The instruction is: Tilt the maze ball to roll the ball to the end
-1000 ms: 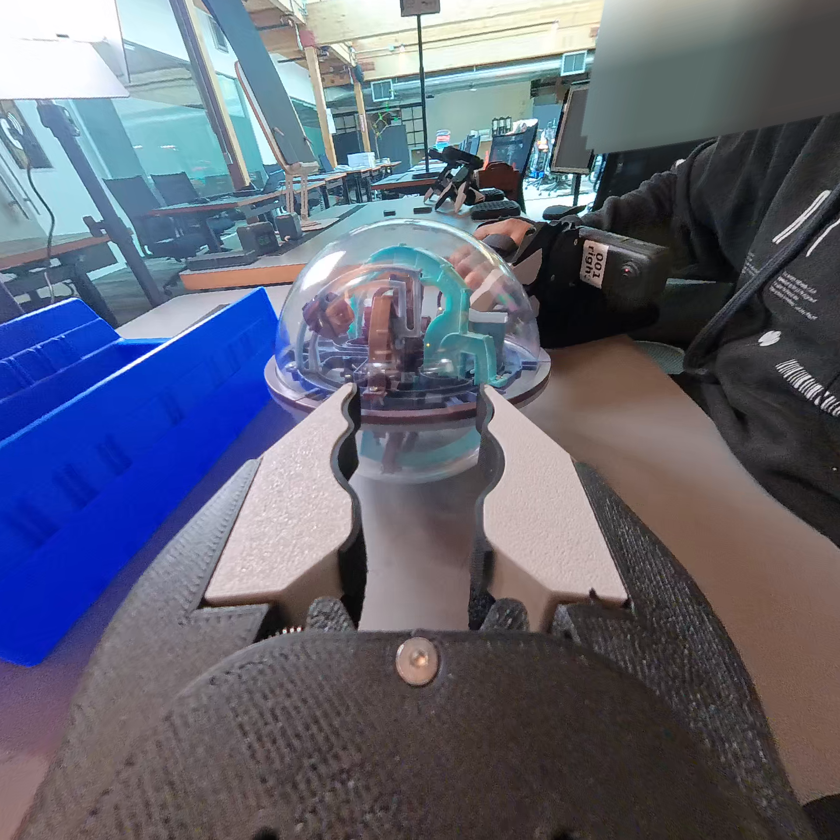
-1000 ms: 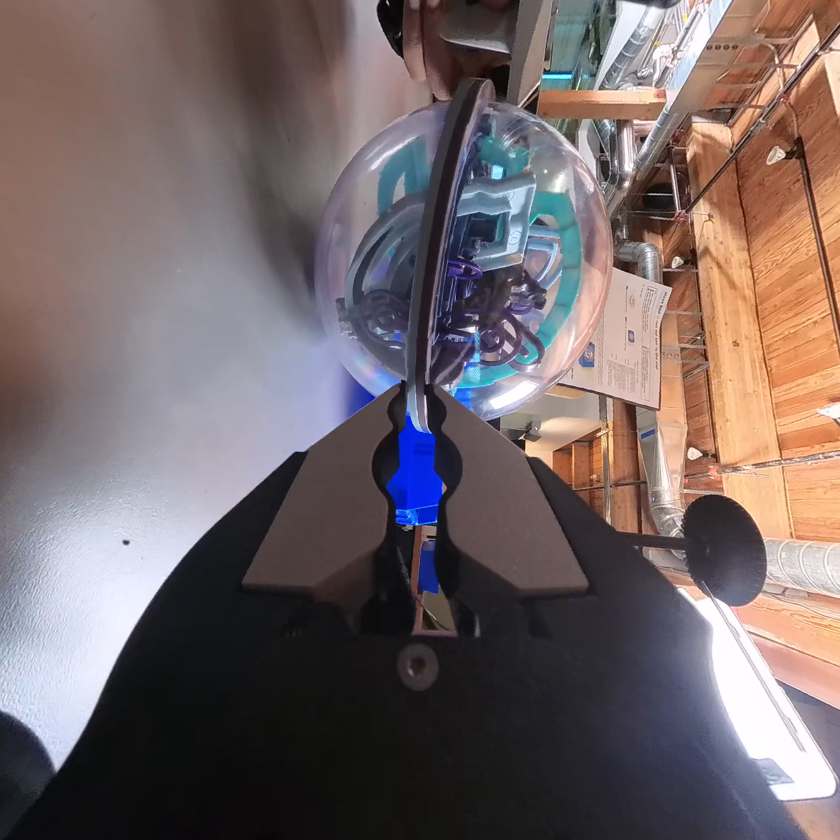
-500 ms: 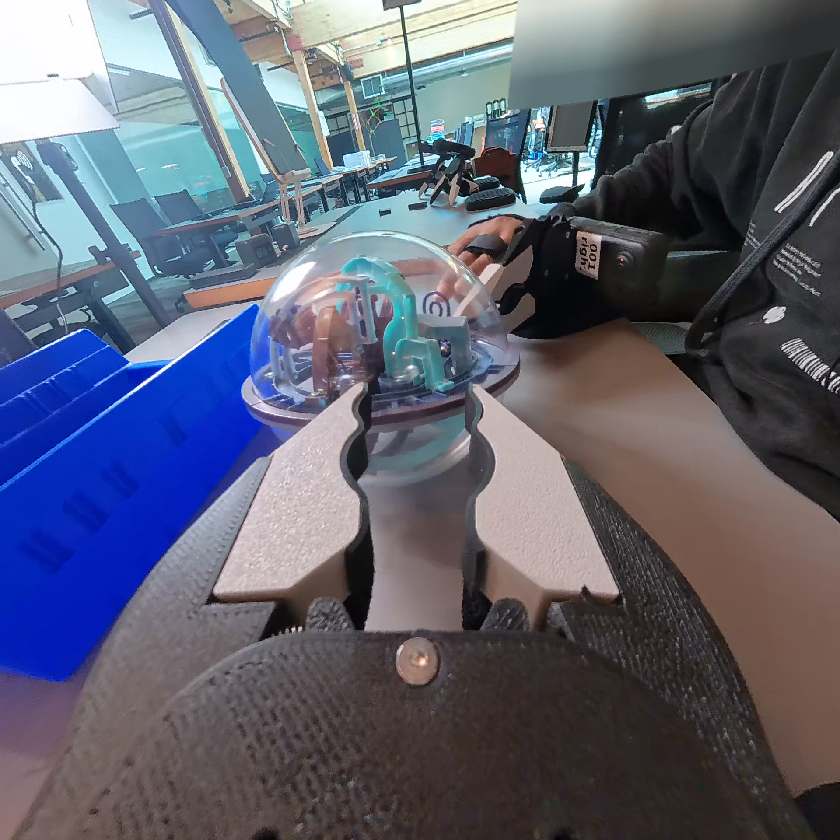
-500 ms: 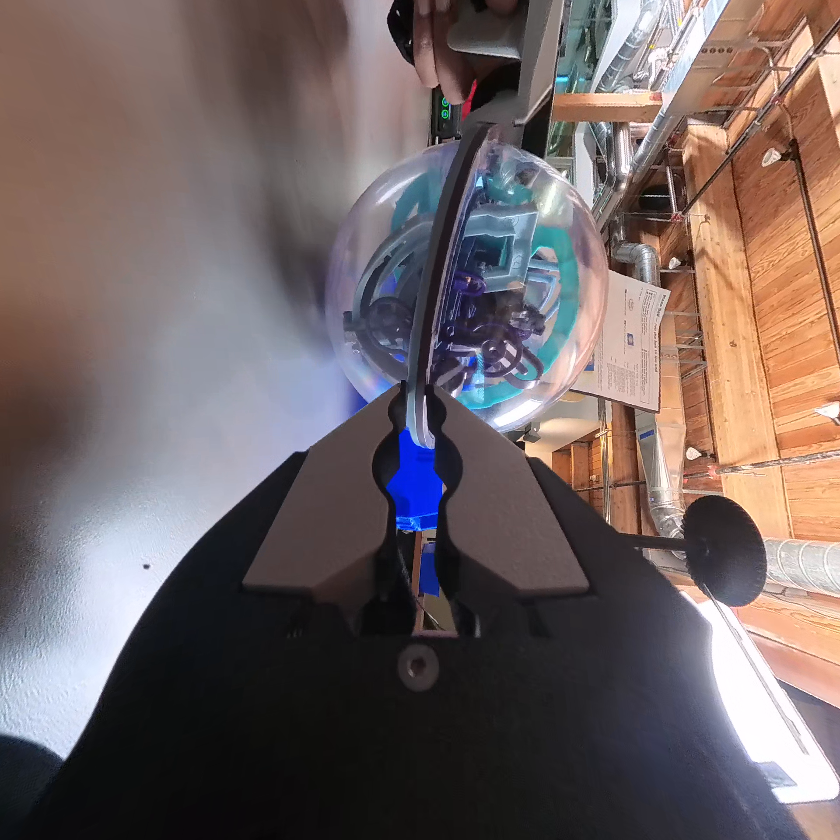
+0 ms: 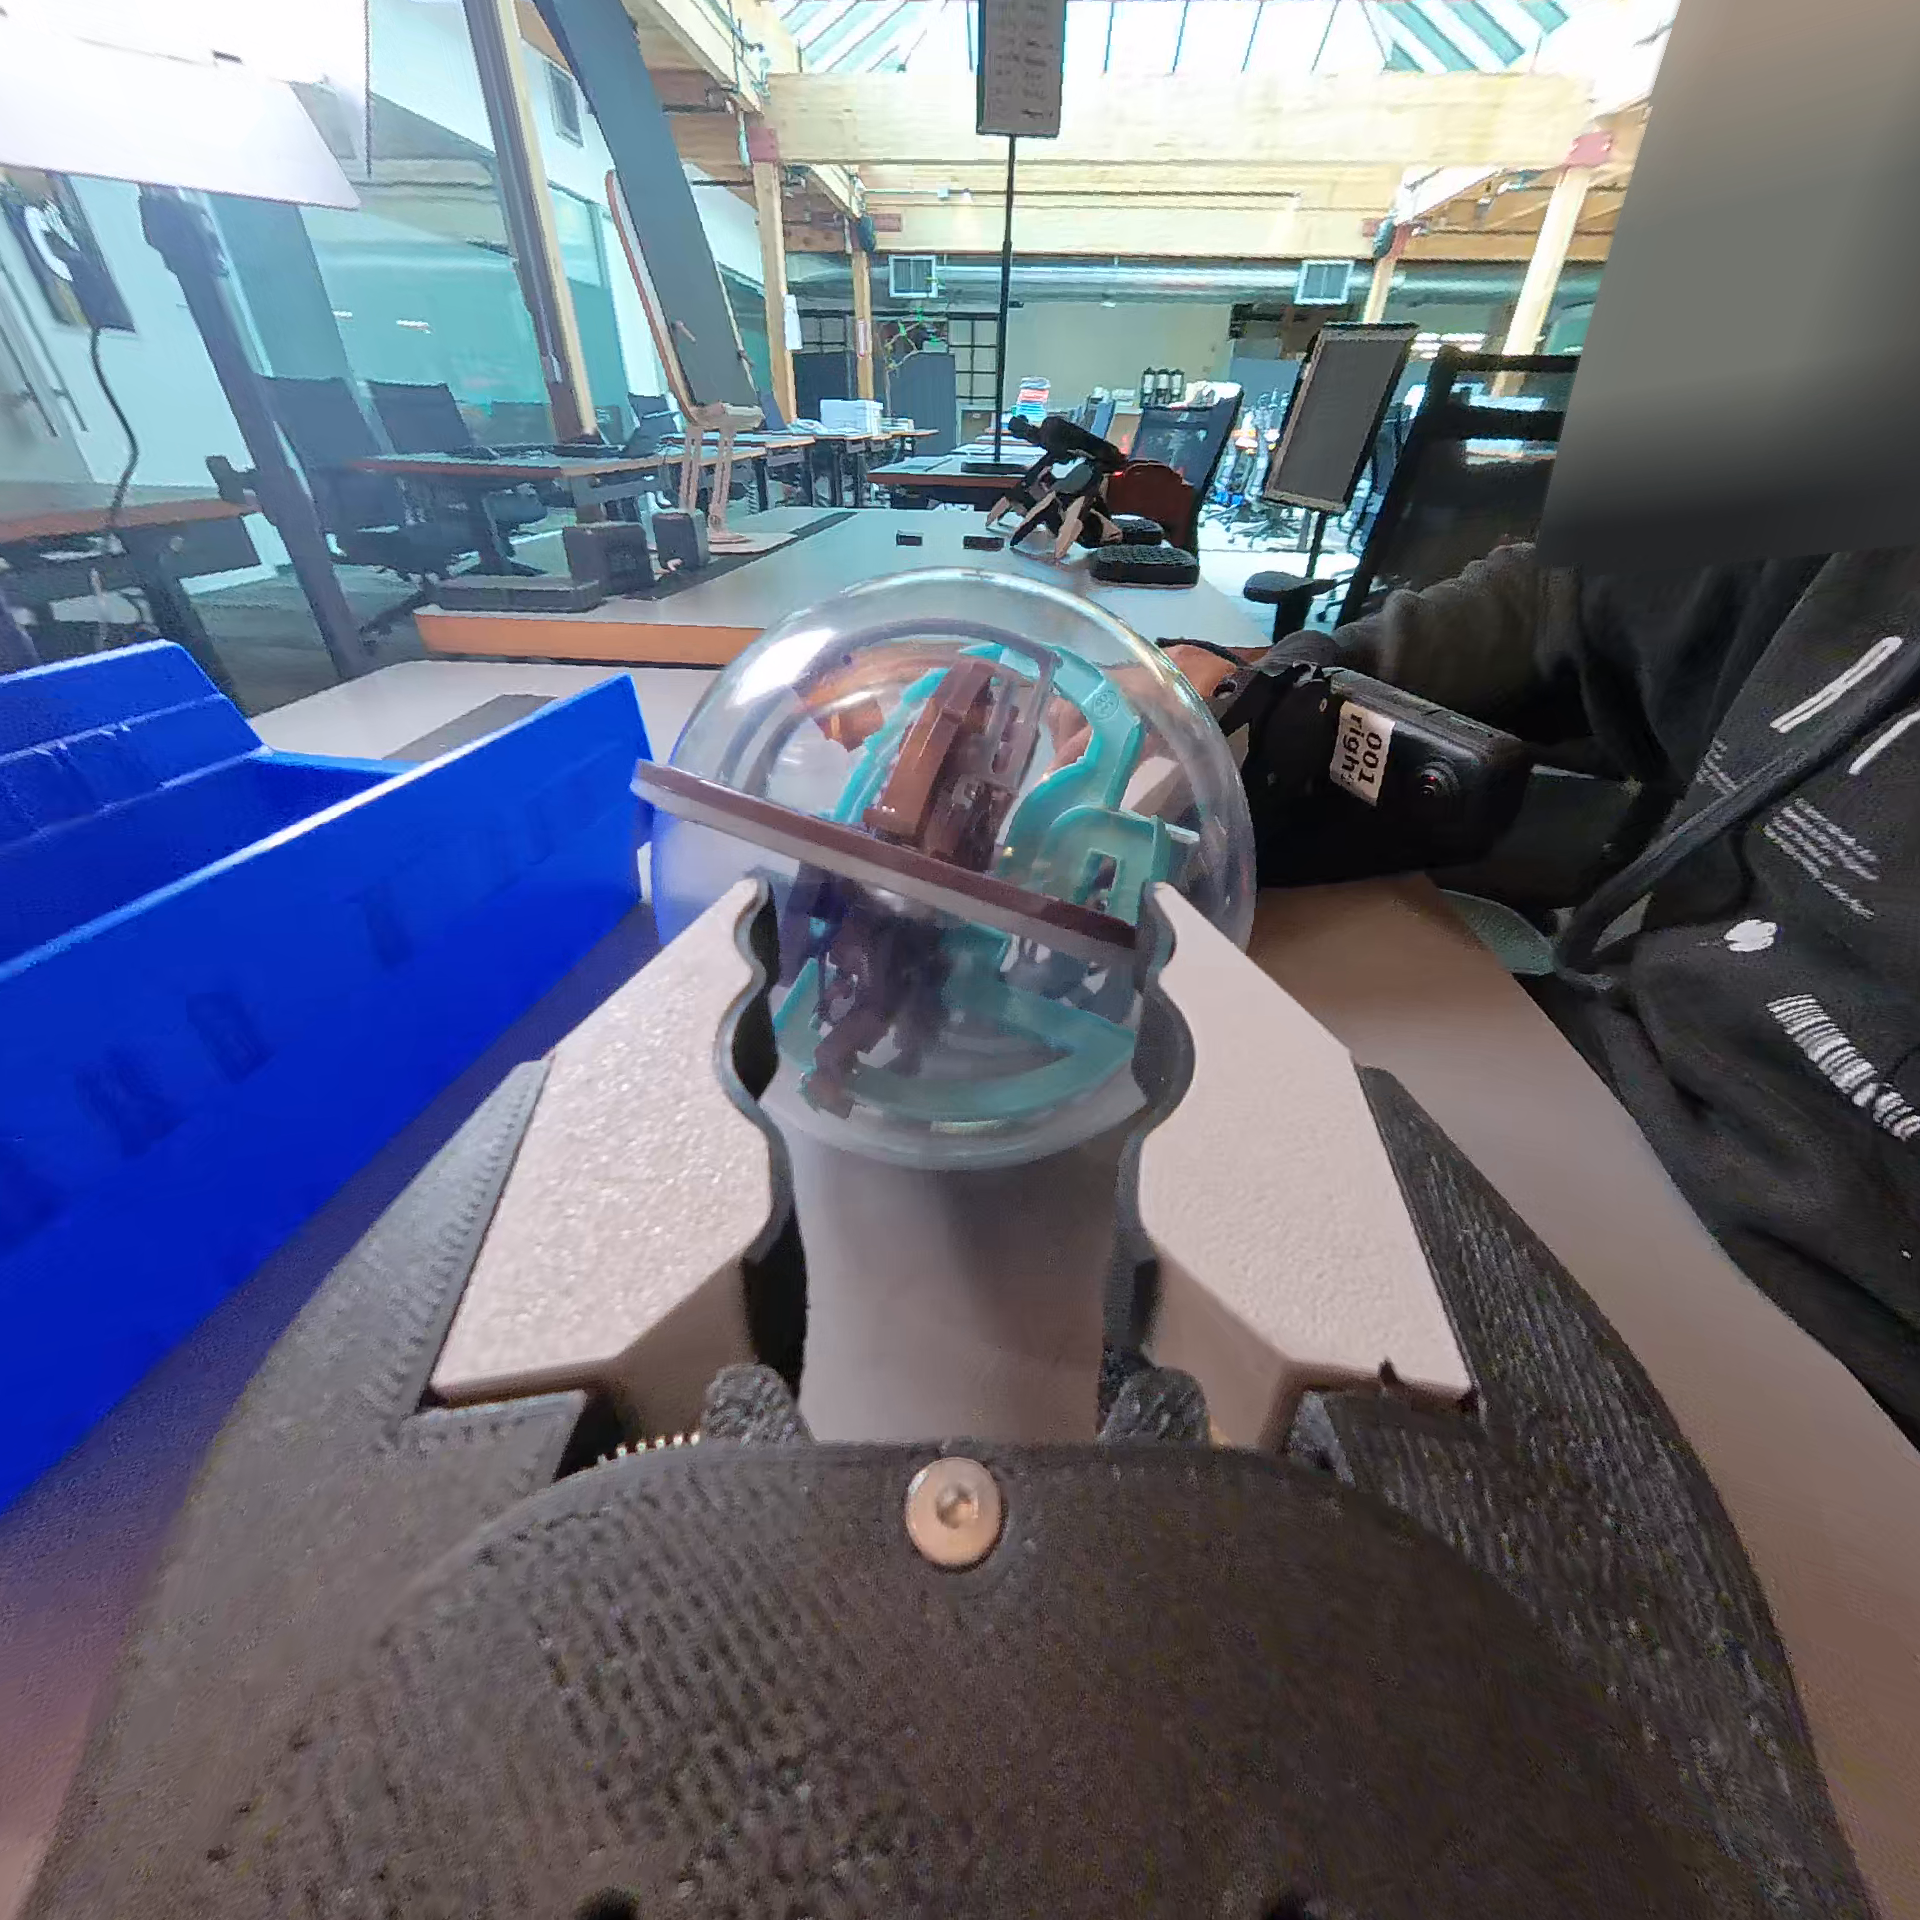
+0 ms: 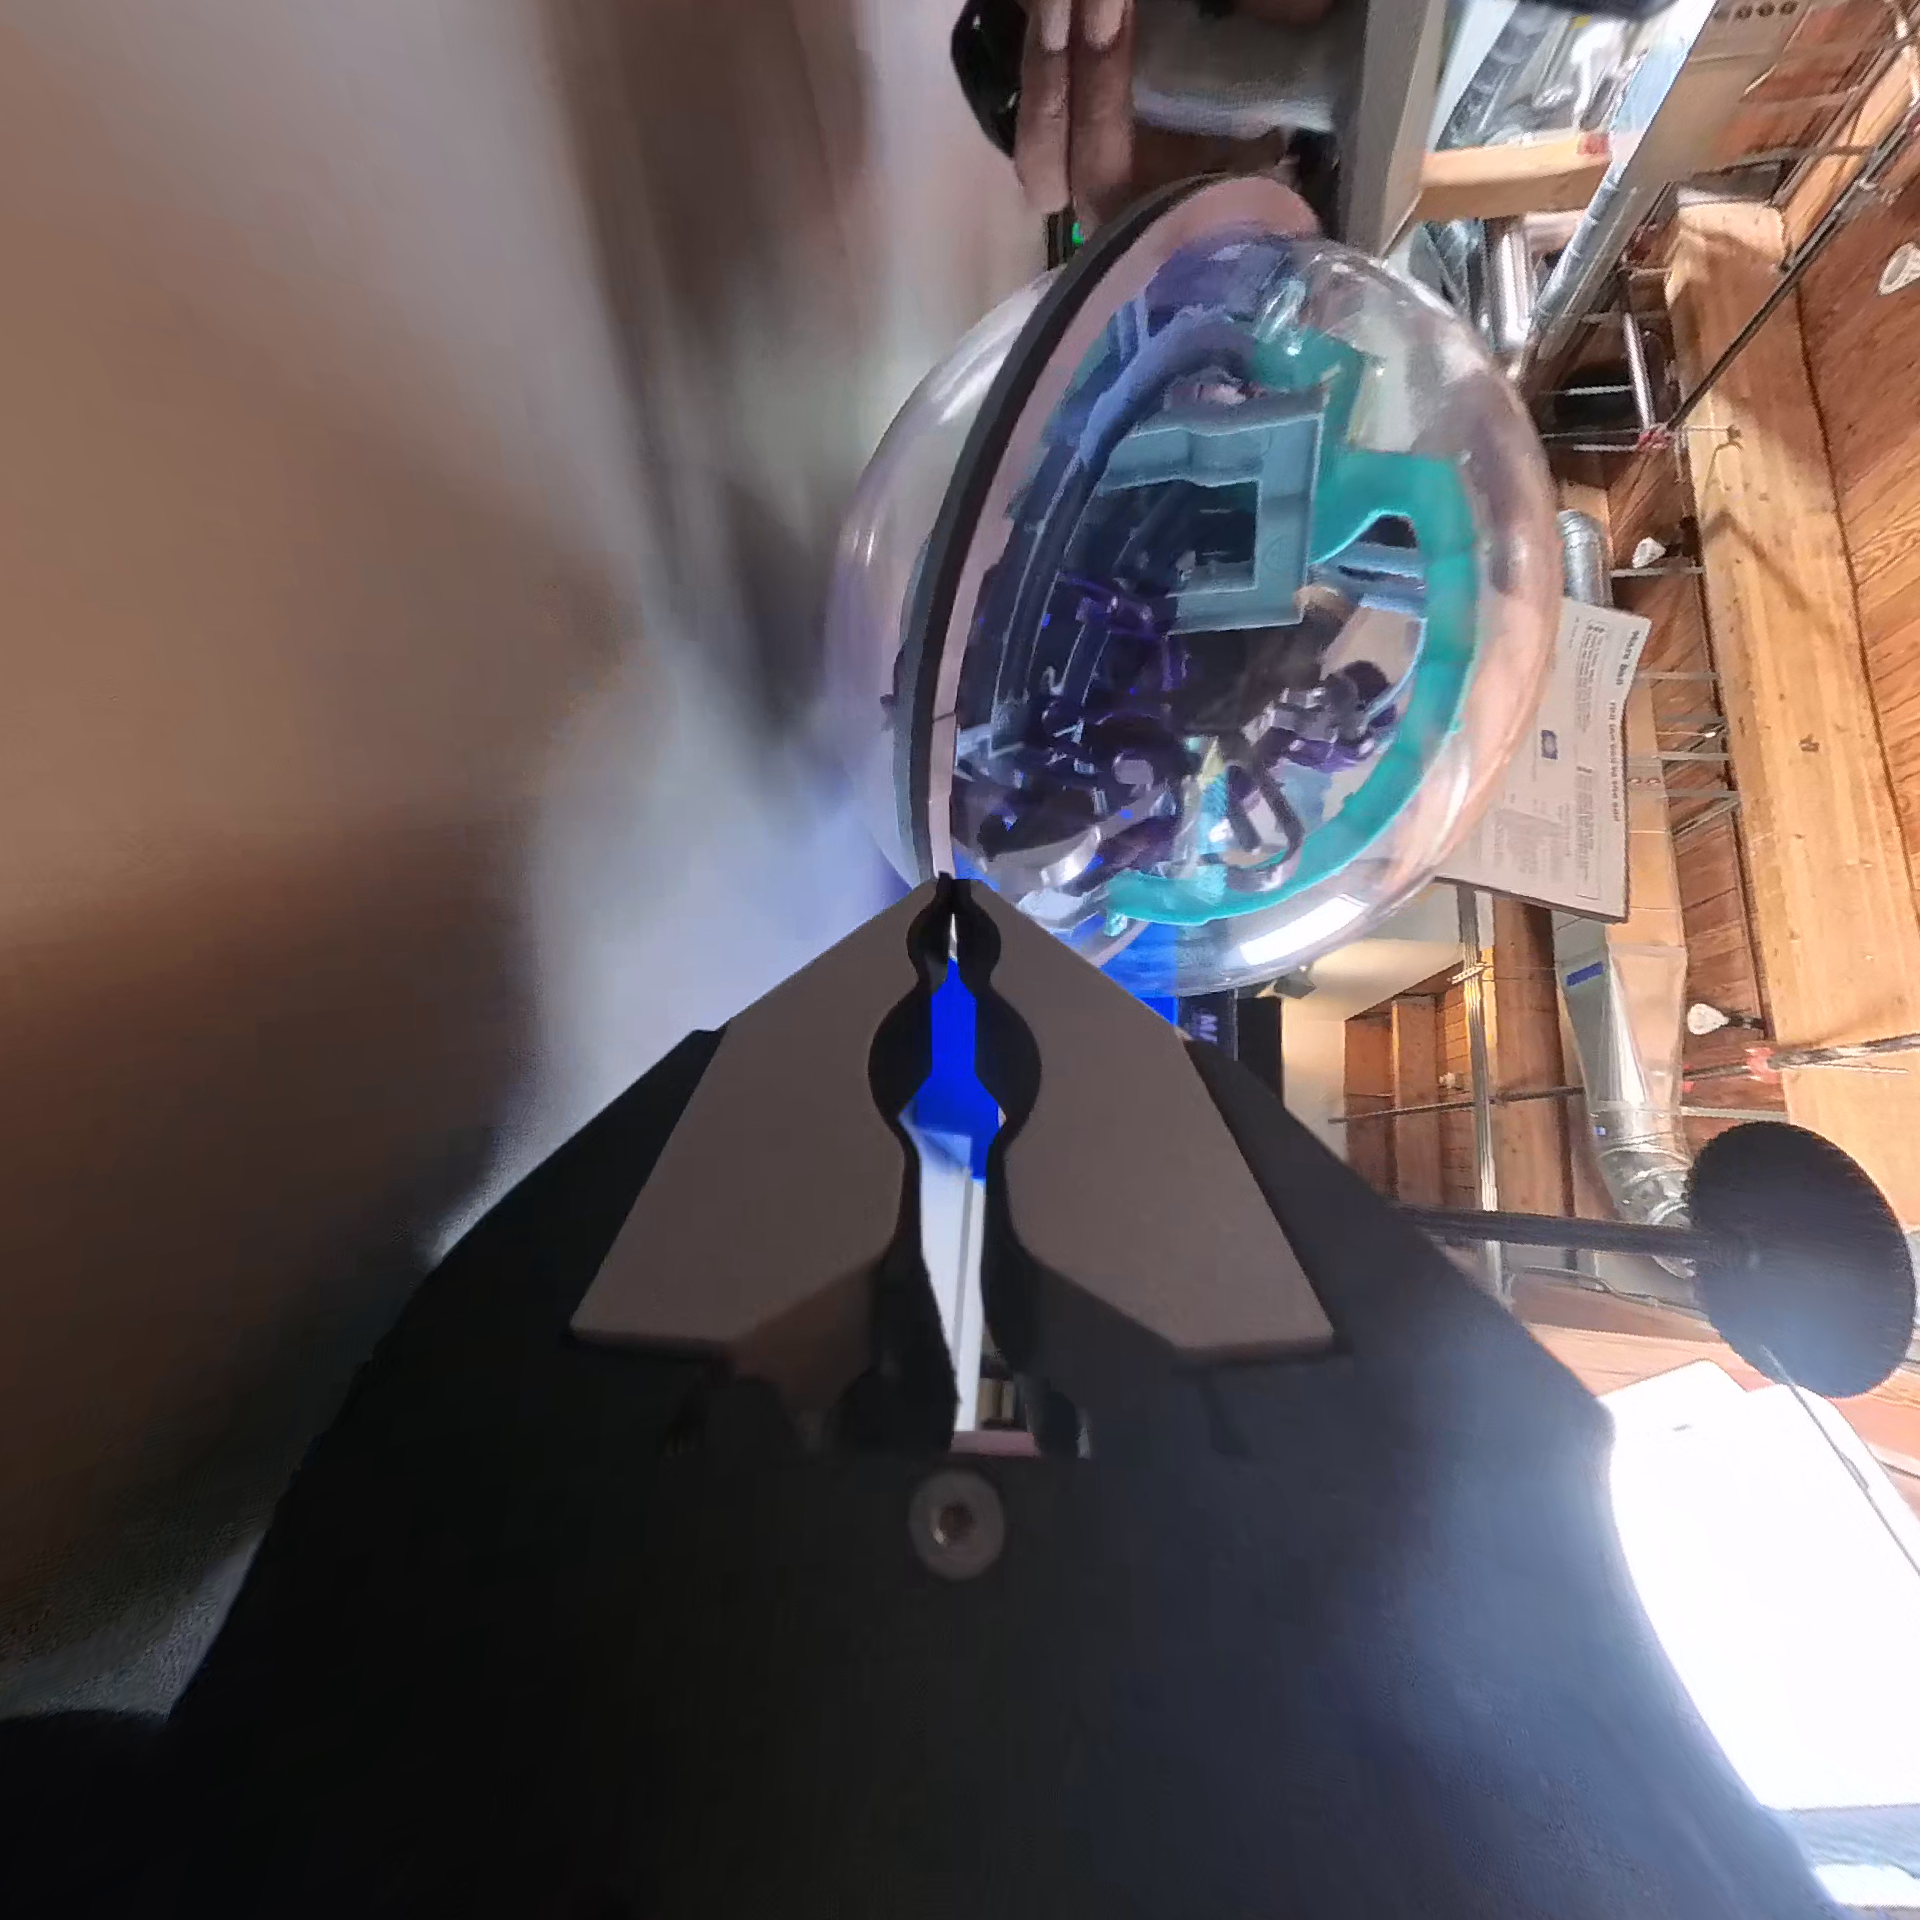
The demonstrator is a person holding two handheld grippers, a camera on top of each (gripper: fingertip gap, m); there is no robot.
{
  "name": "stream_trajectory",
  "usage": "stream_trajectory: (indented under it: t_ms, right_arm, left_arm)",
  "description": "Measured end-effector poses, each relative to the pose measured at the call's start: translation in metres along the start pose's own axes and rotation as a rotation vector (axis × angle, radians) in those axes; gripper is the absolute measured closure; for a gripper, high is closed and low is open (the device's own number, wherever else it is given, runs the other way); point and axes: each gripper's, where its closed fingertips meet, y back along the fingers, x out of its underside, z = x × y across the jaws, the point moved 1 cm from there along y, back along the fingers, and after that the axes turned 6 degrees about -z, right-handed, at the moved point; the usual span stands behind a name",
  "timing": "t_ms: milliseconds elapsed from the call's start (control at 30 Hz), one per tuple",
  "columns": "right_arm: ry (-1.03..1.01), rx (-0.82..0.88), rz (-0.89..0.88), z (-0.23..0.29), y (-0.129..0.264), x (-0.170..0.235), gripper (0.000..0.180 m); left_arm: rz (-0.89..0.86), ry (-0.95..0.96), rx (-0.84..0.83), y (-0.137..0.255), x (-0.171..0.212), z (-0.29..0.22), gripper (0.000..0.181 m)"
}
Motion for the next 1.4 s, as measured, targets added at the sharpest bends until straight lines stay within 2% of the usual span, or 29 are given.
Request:
stream_trajectory:
  t_ms: [100, 333, 433, 600, 733, 833, 933, 1067, 1200, 1400]
  right_arm:
    - [-0.064, -0.020, 0.010, 0.002, 0.000, 0.006, 0.180]
    - [-0.279, -0.100, 0.041, 0.006, 0.003, 0.021, 0.161]
    - [-0.384, -0.181, 0.090, 0.016, 0.007, 0.036, 0.142]
    - [-0.544, -0.182, 0.127, 0.008, 0.011, 0.057, 0.124]
    - [-0.815, -0.329, 0.069, 0.008, 0.013, 0.048, 0.089]
    - [-0.979, -0.386, 0.001, -0.001, 0.016, 0.037, 0.082]
    - [-1.111, -0.368, -0.045, -0.015, 0.017, 0.032, 0.079]
    - [-1.212, -0.323, -0.052, -0.020, 0.011, 0.032, 0.086]
    - [-1.238, -0.282, -0.023, -0.015, 0.006, 0.038, 0.097]
    - [-1.198, -0.309, 0.060, -0.002, 0.004, 0.039, 0.107]
  left_arm:
    - [0.011, -0.058, -0.015, -0.003, -0.003, -0.003, 0.121]
    - [0.036, -0.126, -0.047, -0.012, -0.008, -0.008, 0.130]
    - [0.045, -0.153, -0.068, -0.016, -0.011, -0.007, 0.134]
    - [0.064, -0.157, -0.066, -0.026, -0.014, -0.006, 0.133]
    - [0.078, -0.157, -0.068, -0.035, -0.017, -0.007, 0.133]
    - [0.103, -0.132, -0.080, -0.041, -0.018, -0.007, 0.131]
    - [0.116, -0.034, -0.097, -0.046, -0.018, -0.007, 0.127]
    - [0.123, 0.009, -0.143, -0.054, -0.019, -0.004, 0.124]
    - [0.171, -0.028, -0.158, -0.064, -0.024, -0.002, 0.125]
    - [0.238, -0.074, -0.130, -0.082, -0.034, -0.002, 0.128]
